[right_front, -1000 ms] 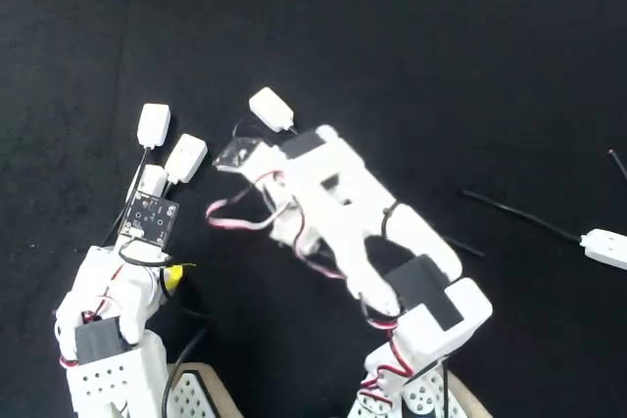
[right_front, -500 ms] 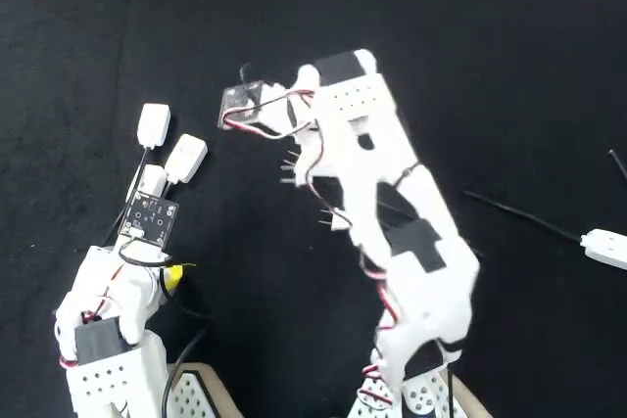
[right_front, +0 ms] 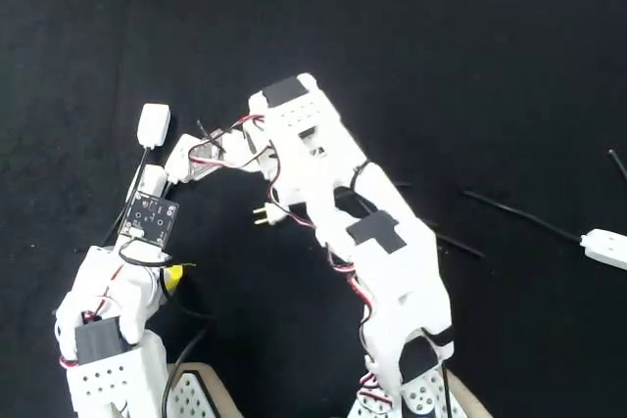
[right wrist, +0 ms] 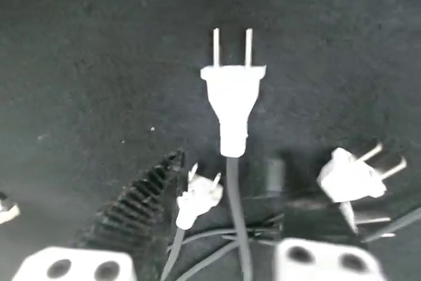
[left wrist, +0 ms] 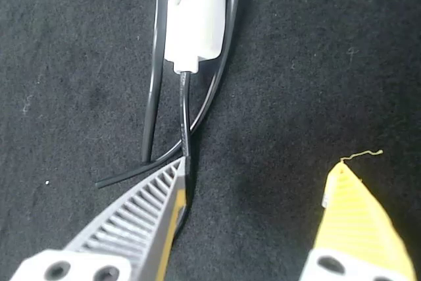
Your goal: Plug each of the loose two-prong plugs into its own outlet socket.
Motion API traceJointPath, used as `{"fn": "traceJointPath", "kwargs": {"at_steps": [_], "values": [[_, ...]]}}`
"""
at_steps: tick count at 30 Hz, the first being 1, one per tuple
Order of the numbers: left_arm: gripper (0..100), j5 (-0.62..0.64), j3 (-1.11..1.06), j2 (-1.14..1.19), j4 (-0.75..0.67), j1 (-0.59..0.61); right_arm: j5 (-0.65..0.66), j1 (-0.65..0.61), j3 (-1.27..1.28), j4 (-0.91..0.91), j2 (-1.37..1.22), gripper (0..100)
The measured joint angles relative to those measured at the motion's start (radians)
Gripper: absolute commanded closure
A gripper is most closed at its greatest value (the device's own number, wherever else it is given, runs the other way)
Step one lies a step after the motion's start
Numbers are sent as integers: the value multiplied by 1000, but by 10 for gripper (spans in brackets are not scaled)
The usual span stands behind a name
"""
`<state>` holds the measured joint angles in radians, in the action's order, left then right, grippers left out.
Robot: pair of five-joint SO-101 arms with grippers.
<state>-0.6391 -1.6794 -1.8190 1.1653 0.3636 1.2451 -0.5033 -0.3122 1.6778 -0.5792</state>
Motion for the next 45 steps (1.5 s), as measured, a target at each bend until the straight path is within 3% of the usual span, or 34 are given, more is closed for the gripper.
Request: {"fn": "traceJointPath", "kwargs": {"at_steps": [5,12,18,23,29,35,40,45], "values": [[672,0,0,0,0,0,-26,2,0,43,95,750],[672,0,0,0,0,0,-359,3,160,46,330,914],[672,0,0,0,0,0,-582,3,543,-20,549,917],[672,0,0,0,0,0,-918,3,844,-253,730,917],[672,0,0,0,0,0,-1272,-46,999,-519,878,896],[672,0,0,0,0,0,-1582,-112,1096,-827,821,705],[672,0,0,0,0,0,-1875,-114,1096,-1051,651,702],[672,0,0,0,0,0,-1966,-92,1094,-1131,589,702]]}}
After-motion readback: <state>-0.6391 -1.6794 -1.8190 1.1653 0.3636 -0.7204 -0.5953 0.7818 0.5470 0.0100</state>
